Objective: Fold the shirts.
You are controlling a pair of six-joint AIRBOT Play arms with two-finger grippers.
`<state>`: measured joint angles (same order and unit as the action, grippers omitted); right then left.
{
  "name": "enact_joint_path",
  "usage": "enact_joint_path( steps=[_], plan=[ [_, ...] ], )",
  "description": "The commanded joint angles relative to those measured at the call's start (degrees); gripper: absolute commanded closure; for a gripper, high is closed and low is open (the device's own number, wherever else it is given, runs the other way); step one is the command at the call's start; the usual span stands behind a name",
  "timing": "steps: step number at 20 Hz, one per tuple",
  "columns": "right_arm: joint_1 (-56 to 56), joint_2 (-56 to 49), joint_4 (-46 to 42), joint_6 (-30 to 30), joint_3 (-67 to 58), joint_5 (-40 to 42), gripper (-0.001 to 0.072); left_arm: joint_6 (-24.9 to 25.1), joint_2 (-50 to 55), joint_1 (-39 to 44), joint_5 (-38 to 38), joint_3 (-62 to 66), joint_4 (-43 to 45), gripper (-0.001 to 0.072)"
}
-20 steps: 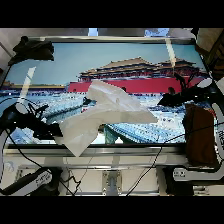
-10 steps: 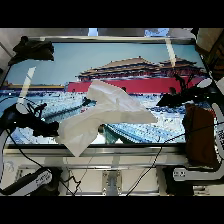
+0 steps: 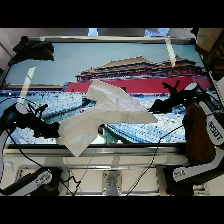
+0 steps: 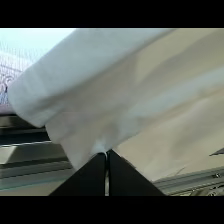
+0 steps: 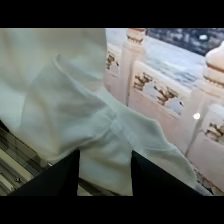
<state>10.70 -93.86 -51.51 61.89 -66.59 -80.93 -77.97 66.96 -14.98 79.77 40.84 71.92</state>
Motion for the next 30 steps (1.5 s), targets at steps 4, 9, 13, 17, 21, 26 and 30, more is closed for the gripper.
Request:
enact_joint_path(
  steps=[4,9,13,17,21,26,30],
  plan=[
    [-2.4,-1.3,3.7,-3.4,-0.1,-1.2,0.0326,0.4,0.0,0.0,1.2,0.0,-0.1,0.0599],
    [-2.4,-1.3,5.0,-6.4,-0.1,-1.4,0.0681,1.5,0.0,0.0,-0.3,0.0,-0.2,0.0692],
    [-2.4,-0.4,1.6,-5.2,-2.7,1.6,0.0682,1.5,0.0,0.0,-6.4,0.0,-6.3,0.0693],
    [-2.4,-0.3,-3.3,-2.9,-6.4,3.4,0.058,2.2,0.0,0.0,-8.4,0.0,-8.4,0.0692],
    [-2.4,-0.5,-6.7,-0.3,-6.4,5.6,0.0269,2.8,0.0,0.0,-6.6,0.0,-8.4,0.069],
    [-2.6,-3.8,3.5,-2.4,-6.4,5.3,0.0267,2.8,0.0,0.0,-6.1,0.0,-8.5,0.0683],
    [-3.8,-6.1,7.0,-4.3,-6.4,4.1,0.0267,2.8,0.0,0.0,-4.7,0.0,-8.4,0.0684]
  ],
)
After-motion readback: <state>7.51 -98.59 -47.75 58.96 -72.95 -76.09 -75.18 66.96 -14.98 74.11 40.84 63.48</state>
